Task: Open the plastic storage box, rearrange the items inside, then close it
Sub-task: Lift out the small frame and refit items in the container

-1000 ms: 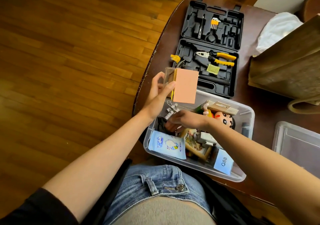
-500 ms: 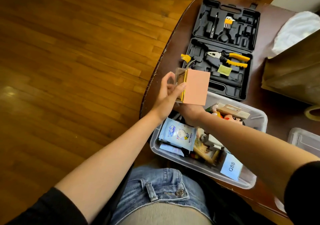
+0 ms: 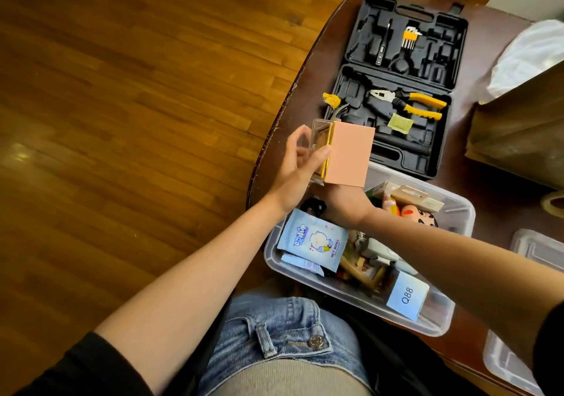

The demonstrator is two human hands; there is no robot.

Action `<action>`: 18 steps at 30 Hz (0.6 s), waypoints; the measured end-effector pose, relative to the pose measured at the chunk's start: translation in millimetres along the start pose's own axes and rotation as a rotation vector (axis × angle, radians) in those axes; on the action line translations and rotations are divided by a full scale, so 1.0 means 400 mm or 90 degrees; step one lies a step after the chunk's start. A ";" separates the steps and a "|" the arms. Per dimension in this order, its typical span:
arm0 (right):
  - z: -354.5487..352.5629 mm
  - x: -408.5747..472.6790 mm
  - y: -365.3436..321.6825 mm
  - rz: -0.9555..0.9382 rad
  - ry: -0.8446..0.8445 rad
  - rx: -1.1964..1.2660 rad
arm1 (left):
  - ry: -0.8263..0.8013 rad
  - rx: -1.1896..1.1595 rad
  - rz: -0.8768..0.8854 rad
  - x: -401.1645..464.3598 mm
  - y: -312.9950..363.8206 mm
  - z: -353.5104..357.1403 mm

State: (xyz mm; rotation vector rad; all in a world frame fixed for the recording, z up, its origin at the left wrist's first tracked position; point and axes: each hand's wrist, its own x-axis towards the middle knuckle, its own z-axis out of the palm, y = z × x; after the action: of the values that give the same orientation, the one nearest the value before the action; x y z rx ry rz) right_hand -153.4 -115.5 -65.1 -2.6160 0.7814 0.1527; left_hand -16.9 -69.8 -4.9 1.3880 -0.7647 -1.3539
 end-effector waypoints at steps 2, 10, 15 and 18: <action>0.008 0.004 -0.014 0.032 0.015 -0.002 | 0.005 0.005 -0.002 0.000 -0.001 -0.001; 0.030 0.022 -0.030 -0.018 -0.215 -0.180 | -0.017 0.010 0.015 -0.004 0.005 -0.001; 0.041 0.035 -0.054 0.001 -0.318 -0.415 | -0.024 0.043 0.017 -0.009 0.003 -0.003; 0.056 0.048 -0.058 0.025 -0.340 -0.444 | -0.020 0.053 0.000 -0.012 0.006 0.000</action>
State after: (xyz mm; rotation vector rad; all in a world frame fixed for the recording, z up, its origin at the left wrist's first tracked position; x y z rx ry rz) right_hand -124.4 -98.1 -81.6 -2.9338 0.6561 1.2765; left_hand -17.3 -66.1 -0.9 1.4344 -0.8514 -1.3594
